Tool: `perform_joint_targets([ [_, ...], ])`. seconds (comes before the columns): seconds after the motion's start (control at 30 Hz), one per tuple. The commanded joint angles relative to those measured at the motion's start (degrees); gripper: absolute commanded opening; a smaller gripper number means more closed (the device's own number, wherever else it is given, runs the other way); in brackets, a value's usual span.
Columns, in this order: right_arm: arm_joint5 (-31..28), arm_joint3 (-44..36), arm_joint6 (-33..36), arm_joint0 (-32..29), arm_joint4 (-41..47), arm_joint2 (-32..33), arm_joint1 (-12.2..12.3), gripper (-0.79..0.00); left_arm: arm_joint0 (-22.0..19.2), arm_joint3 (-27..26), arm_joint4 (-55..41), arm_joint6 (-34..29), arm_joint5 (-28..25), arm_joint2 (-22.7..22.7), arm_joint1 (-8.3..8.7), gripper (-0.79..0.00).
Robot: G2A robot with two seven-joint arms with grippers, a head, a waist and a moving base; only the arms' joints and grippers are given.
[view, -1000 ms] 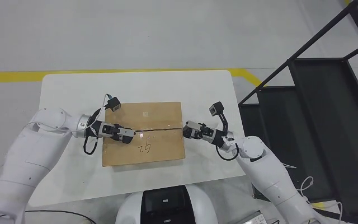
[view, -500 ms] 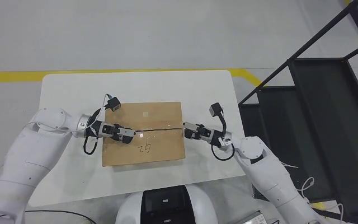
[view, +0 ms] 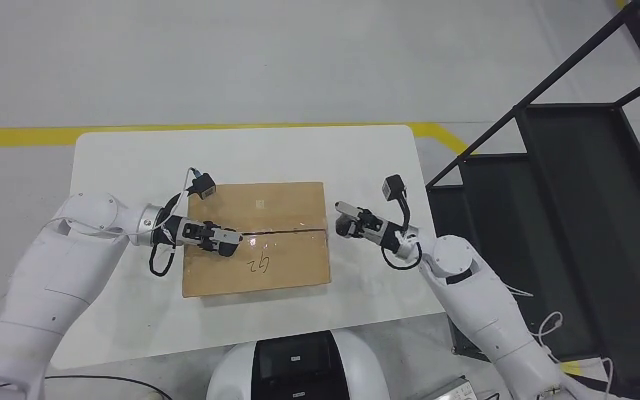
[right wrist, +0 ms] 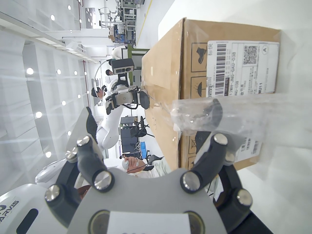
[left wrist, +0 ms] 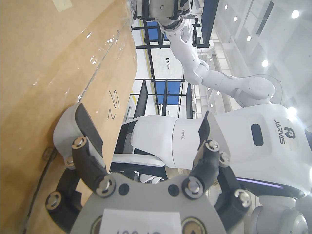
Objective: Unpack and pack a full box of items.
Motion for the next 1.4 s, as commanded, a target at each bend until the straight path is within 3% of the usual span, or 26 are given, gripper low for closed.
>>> perform_joint_targets([
  [0.0,-1.16,0.16,-0.39,0.32,0.01,-0.17,-0.13,0.000,0.00,0.00,0.00,0.00,0.00,0.00,0.00,0.000],
  [0.4,-5.93,-6.96,0.20,-2.60,-5.24,-0.14,0.10,0.000,0.00,0.00,0.00,0.00,0.00,0.00,0.00,0.000],
  [1.37,1.93,-6.06,0.71,5.63,-11.97,-9.29,-1.89,0.000,0.00,0.00,0.00,0.00,0.00,0.00,0.00,0.000],
])
